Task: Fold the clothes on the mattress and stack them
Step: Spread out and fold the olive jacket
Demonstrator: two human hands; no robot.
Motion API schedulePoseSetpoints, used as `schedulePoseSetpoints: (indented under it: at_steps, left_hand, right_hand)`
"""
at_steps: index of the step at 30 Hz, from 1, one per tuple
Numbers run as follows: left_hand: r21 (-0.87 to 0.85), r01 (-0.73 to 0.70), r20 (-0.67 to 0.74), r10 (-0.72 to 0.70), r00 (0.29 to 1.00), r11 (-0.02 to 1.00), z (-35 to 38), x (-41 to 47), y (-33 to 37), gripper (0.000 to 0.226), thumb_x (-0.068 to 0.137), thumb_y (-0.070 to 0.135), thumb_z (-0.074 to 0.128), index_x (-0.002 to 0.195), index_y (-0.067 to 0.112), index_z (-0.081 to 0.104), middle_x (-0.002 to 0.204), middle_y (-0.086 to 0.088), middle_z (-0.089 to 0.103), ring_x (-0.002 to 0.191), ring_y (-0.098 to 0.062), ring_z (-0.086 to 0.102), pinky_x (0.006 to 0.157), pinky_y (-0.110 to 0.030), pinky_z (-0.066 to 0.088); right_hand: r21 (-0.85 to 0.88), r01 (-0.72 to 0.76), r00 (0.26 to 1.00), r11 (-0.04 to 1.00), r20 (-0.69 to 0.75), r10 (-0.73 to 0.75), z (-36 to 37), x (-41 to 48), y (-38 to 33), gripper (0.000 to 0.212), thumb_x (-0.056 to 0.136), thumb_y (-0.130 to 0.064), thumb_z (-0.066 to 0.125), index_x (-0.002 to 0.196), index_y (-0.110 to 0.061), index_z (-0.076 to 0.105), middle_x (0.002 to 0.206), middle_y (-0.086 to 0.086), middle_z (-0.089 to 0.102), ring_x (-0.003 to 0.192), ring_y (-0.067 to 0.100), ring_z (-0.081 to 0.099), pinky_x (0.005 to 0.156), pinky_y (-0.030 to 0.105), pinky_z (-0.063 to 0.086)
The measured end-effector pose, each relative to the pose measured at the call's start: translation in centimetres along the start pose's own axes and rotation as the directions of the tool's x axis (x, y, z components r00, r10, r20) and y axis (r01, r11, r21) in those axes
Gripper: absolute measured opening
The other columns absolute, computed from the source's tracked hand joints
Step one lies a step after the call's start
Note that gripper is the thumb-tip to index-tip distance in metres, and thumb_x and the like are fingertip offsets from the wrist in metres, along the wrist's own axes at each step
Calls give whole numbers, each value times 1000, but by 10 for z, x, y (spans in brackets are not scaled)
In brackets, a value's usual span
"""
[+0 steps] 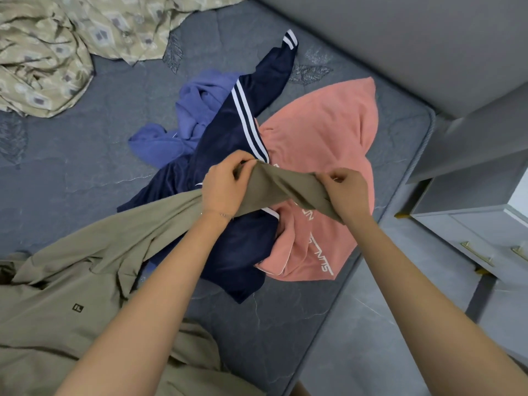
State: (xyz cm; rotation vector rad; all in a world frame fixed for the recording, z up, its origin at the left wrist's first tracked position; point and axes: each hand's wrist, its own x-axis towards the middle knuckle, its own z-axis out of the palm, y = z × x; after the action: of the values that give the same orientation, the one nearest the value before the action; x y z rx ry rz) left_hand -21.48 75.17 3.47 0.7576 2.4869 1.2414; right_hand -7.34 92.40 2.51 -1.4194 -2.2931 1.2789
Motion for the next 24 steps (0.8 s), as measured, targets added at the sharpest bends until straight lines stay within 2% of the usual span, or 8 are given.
schedulePoseSetpoints:
  at_steps: [4,5,7,10,17,20,22,24]
  left_hand:
    - [-50,133,-67,-136,988,990,9,24,7,13,94,20,57,86,15,66,80,8,65,79,-14,60,76,-35,49]
    - [-64,172,-77,-177,981,983,10,28,6,13,93,19,58,84,15,66,80,5,66,79,-14,60,76,-36,49]
    - [-82,215,-57,-220,974,973,12,31,4,14,93,18,58,81,16,66,80,2,67,78,-14,59,77,-36,49]
    - [-108,213,4,-214,977,971,10,27,2,15,93,19,59,79,20,65,81,4,67,80,-13,61,78,-32,49]
    - [-200,144,154,-114,981,969,-3,19,0,15,94,13,59,83,14,68,72,5,61,68,-11,50,75,-30,45]
    - [-245,140,197,-92,976,959,-8,15,0,14,95,12,58,85,11,69,69,9,59,68,-13,49,74,-28,44]
    - [-257,133,183,-86,979,957,-10,16,-1,14,95,11,58,85,11,68,70,10,60,69,-12,50,75,-26,44]
    - [-277,132,131,-99,986,952,-11,19,-1,14,94,11,59,83,12,68,74,7,63,73,-11,54,77,-28,45]
  right_hand:
    - [-25,23,999,999,28,-22,-10,15,-14,49,93,-51,54,55,-21,48,48,-10,46,50,7,41,53,24,31]
    - [-12,43,995,999,91,-42,-10,17,-16,46,92,-57,53,59,-25,54,53,-16,51,54,1,45,57,20,33]
    - [-18,97,962,995,259,-89,-7,16,-16,38,84,-64,60,92,-29,71,88,-22,66,81,-6,56,77,20,42]
    - [-124,212,936,969,312,-165,9,12,-4,53,78,-46,77,123,-21,65,119,-9,66,105,8,59,91,28,45]
    - [-175,147,981,973,150,-121,30,5,11,52,90,-25,68,138,-11,51,132,14,53,124,32,43,100,33,35]
    - [-227,197,972,954,169,-161,27,10,9,39,91,-21,65,128,-11,62,129,14,55,123,35,45,105,41,36]
    - [-197,222,972,955,128,-199,24,14,6,18,91,-15,62,103,-5,72,107,13,67,103,35,58,93,45,44]
    - [-92,168,985,982,51,-163,20,13,-1,17,94,-15,59,91,-2,68,88,12,69,84,31,61,79,45,48]
